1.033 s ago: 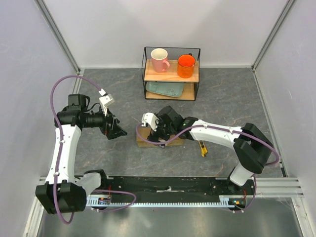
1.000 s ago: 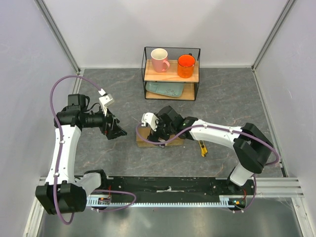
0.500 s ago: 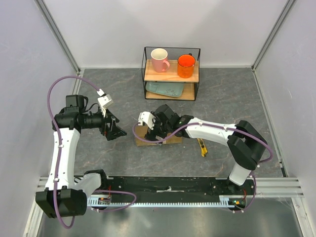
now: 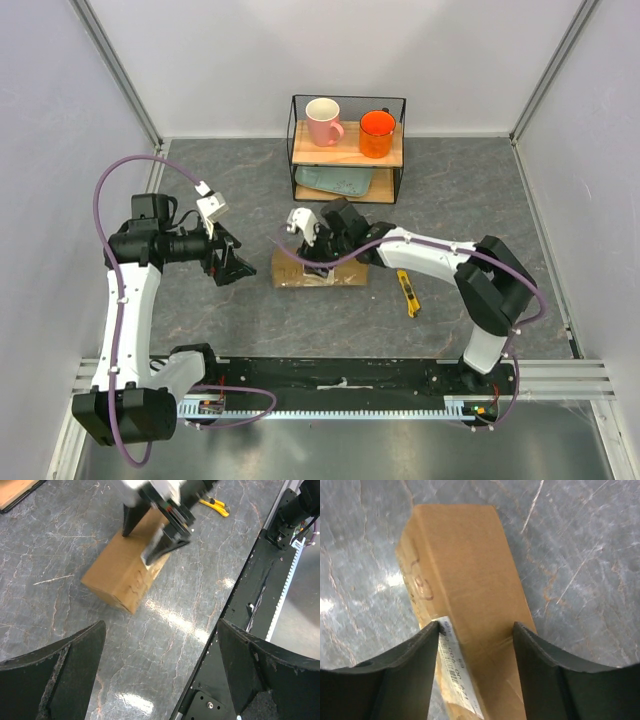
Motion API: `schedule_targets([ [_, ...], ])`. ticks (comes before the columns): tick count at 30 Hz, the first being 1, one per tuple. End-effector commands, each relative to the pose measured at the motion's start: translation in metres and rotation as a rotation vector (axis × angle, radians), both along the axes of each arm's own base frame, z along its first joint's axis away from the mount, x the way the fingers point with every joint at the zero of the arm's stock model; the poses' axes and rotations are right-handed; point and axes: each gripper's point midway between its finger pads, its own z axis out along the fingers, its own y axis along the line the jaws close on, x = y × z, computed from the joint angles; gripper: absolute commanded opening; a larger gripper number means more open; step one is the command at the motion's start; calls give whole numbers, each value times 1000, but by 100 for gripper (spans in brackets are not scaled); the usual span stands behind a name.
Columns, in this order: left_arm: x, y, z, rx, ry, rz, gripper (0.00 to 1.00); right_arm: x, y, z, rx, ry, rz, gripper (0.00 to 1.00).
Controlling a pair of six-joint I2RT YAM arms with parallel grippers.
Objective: Unpack the express box
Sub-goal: Adjust the express box at the center of the board.
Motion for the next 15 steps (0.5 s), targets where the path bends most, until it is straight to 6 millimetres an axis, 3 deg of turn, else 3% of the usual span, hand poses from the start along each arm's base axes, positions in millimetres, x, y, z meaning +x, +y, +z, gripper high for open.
schedule_targets([
  [1,-4,1,6,10,-60,-17,99,10,0,-10,65,194,-31,57],
  [4,-4,2,4,17,-60,-14,99,13,-1,-25,41,235,-37,49],
  [8,-3,2,0,18,-51,-18,99,15,-2,-44,19,278,-54,49],
  [12,-2,2,-1,15,-43,-18,99,23,1,-47,28,303,-85,49],
  [15,-1,1,0,10,-41,-21,99,32,-2,-53,33,336,-117,42],
])
